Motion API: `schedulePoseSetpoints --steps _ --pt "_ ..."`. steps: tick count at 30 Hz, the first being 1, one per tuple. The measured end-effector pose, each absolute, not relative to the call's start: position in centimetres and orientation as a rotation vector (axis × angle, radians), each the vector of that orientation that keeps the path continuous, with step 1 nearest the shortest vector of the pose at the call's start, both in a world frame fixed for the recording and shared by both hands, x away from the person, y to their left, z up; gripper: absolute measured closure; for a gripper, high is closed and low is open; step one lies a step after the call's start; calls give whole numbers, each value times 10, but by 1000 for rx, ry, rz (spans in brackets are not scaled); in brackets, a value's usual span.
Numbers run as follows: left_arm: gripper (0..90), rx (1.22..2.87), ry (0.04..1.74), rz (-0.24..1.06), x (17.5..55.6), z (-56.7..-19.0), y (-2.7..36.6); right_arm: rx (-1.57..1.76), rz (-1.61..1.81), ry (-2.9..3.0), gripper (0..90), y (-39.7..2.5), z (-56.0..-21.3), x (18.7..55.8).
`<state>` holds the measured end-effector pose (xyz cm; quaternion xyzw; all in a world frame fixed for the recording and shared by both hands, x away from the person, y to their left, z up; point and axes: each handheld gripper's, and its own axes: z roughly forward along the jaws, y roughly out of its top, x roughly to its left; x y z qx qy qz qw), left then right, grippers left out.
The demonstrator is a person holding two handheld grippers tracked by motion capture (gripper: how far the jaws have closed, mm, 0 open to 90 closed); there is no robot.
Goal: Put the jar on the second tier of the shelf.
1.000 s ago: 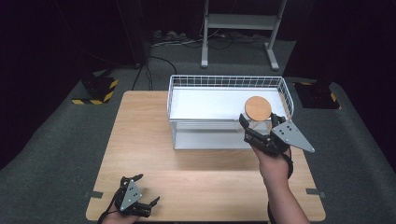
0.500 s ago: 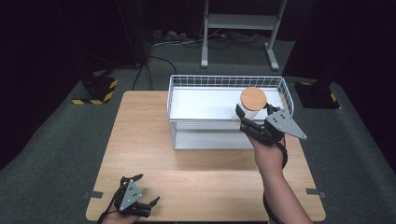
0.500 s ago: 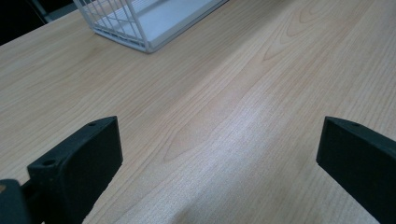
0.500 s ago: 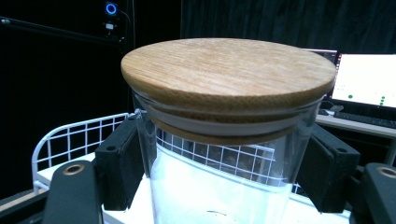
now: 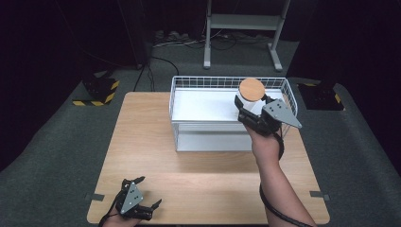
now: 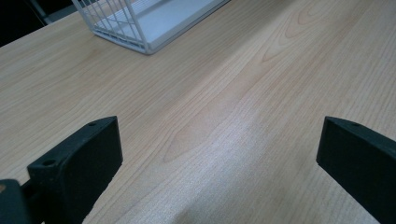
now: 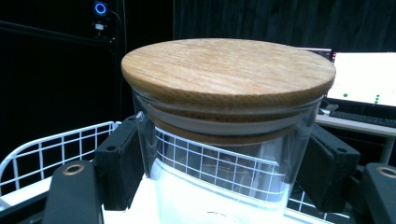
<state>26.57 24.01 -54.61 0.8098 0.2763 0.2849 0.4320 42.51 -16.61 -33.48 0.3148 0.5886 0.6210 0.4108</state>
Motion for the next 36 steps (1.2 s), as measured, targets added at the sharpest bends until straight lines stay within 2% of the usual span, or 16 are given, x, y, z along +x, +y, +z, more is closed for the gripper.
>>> schedulePoseSetpoints --steps 36 --pt "5 2001 689 703 265 -546 242 889 1542 1533 260 -152 -346 461"
